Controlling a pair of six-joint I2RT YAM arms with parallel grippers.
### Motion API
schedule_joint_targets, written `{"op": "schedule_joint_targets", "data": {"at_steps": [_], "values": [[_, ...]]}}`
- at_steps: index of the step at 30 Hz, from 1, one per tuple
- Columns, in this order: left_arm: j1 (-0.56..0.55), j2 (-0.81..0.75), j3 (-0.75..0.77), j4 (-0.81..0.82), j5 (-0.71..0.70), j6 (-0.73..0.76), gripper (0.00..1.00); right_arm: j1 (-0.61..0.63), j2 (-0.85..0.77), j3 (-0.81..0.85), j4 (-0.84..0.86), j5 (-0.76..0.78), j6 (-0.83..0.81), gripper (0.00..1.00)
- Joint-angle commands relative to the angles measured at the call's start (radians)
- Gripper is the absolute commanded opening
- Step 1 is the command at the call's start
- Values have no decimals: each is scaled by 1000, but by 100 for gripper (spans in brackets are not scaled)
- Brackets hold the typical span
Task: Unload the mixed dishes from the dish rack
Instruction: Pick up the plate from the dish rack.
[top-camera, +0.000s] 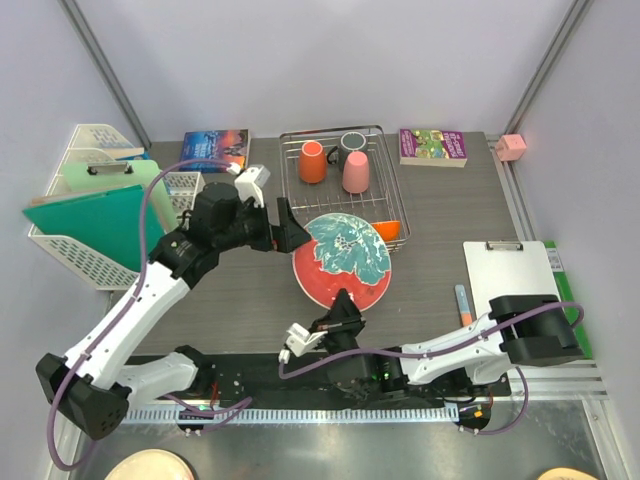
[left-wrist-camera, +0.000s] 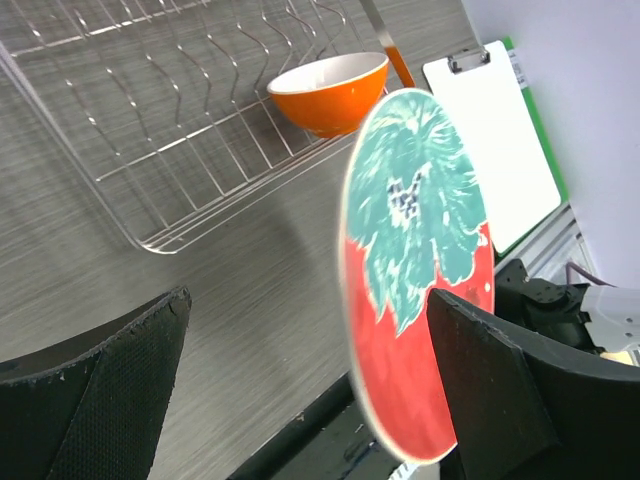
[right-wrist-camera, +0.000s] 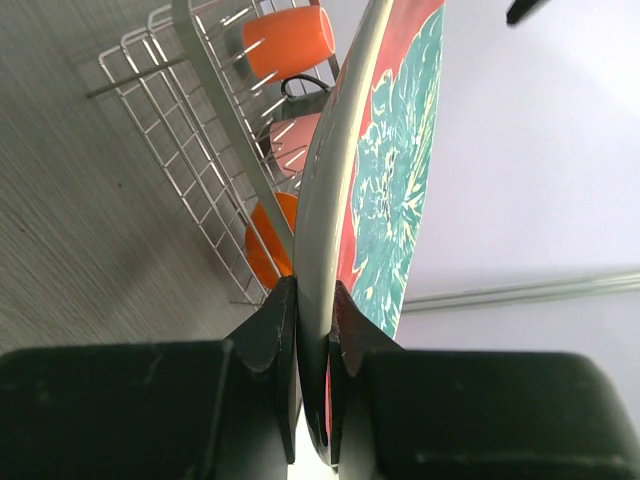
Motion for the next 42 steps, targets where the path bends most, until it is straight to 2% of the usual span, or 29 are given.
{"op": "schedule_joint_targets", "data": {"at_steps": [1, 12, 16, 20, 21, 23, 24, 25, 30, 32, 33, 35, 36, 37, 38, 39, 41, 42], "values": [[-24, 19, -5, 88, 63, -21, 100, 14, -1, 69, 80, 14, -14, 1], [-111, 73, -27, 76, 43, 10, 74, 24, 18, 81, 97, 10, -25, 1], [-142, 88, -30, 68, 18, 19, 60, 29, 19, 86, 120, 11, -54, 1], [-151, 85, -32, 60, 9, 25, 37, 29, 15, 84, 145, 16, -84, 1], [-151, 84, -33, 56, 3, 29, 27, 31, 12, 83, 146, 20, -88, 1], [-150, 81, -36, 48, -6, 32, 16, 31, 10, 81, 149, 27, -91, 1], [-151, 73, -39, 45, -9, 33, 3, 31, 7, 81, 149, 30, -92, 1], [-150, 68, -41, 36, -16, 35, 0, 31, 4, 78, 149, 34, -94, 1], [-150, 26, -76, 45, -42, 30, 0, 32, 5, 87, 155, 53, -80, 2], [-151, 9, -96, 68, -57, 22, 0, 32, 10, 100, 148, 65, -62, 23], [-151, -1, -102, 77, -65, 19, 0, 40, 9, 106, 139, 67, -48, 50], [-150, -19, -111, 97, -88, 7, 0, 50, -13, 120, 102, 59, 23, 72], [-150, -22, -110, 96, -95, 6, 0, 54, -28, 133, 53, 53, 70, 95], [-150, -25, -104, 96, -98, 4, 0, 57, -63, 176, -26, 44, 244, 100], [-151, -24, -102, 94, -126, -4, 0, 55, -80, 213, -261, 31, 350, 100], [-151, -22, -98, 94, -135, -7, 0, 57, -94, 300, -391, -19, 482, 100], [-150, -22, -84, 96, -157, -16, 0, 55, -143, 372, -632, -58, 719, 100], [-148, -25, -79, 102, -184, -20, 0, 58, -169, 406, -648, -77, 751, 100]]}}
